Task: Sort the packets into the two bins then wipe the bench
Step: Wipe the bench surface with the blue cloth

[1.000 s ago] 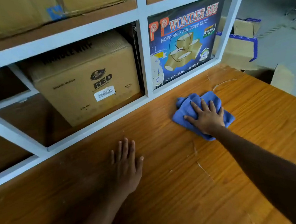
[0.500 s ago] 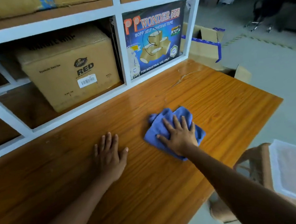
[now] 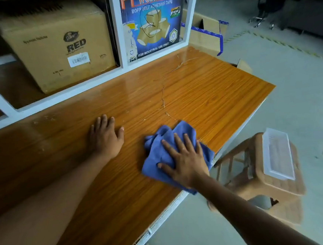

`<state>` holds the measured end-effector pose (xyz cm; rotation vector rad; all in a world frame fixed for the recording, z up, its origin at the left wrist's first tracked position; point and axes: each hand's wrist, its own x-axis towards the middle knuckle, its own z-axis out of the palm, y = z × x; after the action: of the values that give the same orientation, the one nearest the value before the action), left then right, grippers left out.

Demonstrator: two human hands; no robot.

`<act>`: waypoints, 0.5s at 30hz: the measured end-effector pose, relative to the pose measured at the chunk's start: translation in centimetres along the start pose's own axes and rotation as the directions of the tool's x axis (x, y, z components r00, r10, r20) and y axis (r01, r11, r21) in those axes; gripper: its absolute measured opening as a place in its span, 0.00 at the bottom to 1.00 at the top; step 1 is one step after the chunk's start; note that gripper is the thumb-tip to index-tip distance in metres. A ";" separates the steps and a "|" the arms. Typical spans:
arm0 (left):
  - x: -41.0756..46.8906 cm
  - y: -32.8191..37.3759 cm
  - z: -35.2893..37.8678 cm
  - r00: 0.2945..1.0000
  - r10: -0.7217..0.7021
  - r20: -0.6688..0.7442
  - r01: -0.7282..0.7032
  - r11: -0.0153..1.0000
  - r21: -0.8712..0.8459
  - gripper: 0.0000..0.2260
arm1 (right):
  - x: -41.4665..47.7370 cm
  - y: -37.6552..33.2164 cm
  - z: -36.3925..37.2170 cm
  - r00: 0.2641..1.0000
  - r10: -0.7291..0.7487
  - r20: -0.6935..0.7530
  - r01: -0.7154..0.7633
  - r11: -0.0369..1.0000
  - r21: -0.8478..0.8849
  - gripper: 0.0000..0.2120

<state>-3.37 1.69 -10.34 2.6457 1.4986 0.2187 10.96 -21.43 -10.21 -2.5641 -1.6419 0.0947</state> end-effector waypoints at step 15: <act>-4.3 -6.6 -1.4 0.959 0.232 0.161 -0.237 0.971 0.014 0.29 | 2.1 -2.8 -0.4 0.995 -0.095 0.034 0.096 0.995 -0.035 0.37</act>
<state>-11.37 1.44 -10.28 2.7891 1.1514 -0.0020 9.36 -18.37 -9.52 -2.5176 -1.7911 0.1006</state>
